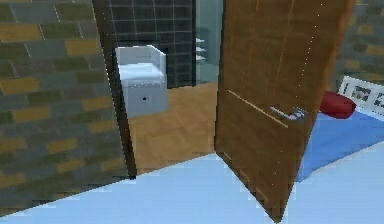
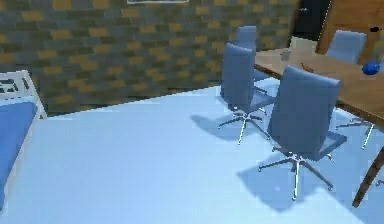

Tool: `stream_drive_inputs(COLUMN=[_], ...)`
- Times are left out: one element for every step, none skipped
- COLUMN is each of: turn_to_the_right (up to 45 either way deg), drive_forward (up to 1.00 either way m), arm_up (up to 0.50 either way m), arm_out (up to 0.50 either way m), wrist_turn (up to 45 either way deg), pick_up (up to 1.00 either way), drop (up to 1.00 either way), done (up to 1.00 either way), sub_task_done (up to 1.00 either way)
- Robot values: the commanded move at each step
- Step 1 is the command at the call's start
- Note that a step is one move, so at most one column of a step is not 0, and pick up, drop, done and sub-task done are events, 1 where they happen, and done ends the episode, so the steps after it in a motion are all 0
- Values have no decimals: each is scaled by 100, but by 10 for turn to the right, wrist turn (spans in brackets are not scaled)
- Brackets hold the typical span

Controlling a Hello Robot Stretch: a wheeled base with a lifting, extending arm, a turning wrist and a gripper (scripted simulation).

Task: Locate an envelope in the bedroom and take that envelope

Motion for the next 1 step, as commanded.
stream_drive_inputs(turn_to_the_right=[0], drive_forward=[100], arm_up=[0], arm_out=[0], wrist_turn=[0], pick_up=[0], drop=[0], done=[0], sub_task_done=[0])
